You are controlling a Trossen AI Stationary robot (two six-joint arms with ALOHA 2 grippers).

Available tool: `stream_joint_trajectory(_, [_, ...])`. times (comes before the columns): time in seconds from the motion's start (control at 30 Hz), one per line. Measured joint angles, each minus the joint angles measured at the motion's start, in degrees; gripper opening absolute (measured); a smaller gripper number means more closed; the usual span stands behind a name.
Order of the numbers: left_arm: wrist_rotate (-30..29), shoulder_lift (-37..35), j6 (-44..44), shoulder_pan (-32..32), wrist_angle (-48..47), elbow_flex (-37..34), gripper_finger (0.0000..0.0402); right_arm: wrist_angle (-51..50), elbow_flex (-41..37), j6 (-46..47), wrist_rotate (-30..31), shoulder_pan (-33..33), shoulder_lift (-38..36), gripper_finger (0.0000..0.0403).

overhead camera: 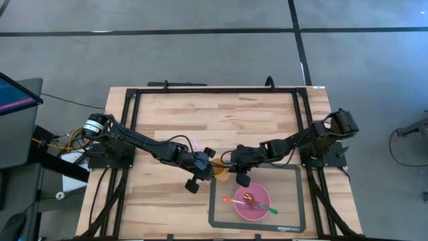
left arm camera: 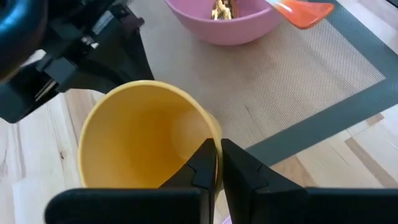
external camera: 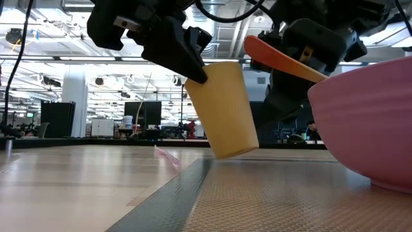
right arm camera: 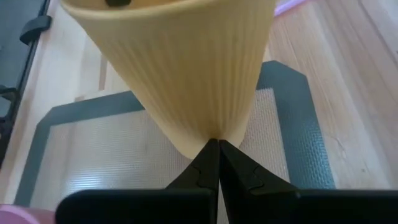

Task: Pick & Place Utensil
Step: Put the yellow cup on the top of the transparent placemat

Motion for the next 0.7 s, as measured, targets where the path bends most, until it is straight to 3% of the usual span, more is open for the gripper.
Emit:
stream_joint_trajectory(0.37, [-0.2, 1.1, 0.0, 0.0, 1.2, 0.0, 0.0023, 0.0, 0.0, -0.5, 0.0, -0.8, 0.6, 0.0000])
stream_joint_trajectory(0.7, [-0.4, 4.4, 0.7, 0.1, 4.7, 0.0, 0.0082, 2.1, 0.0, -3.2, -0.2, -1.7, 0.6, 0.0000])
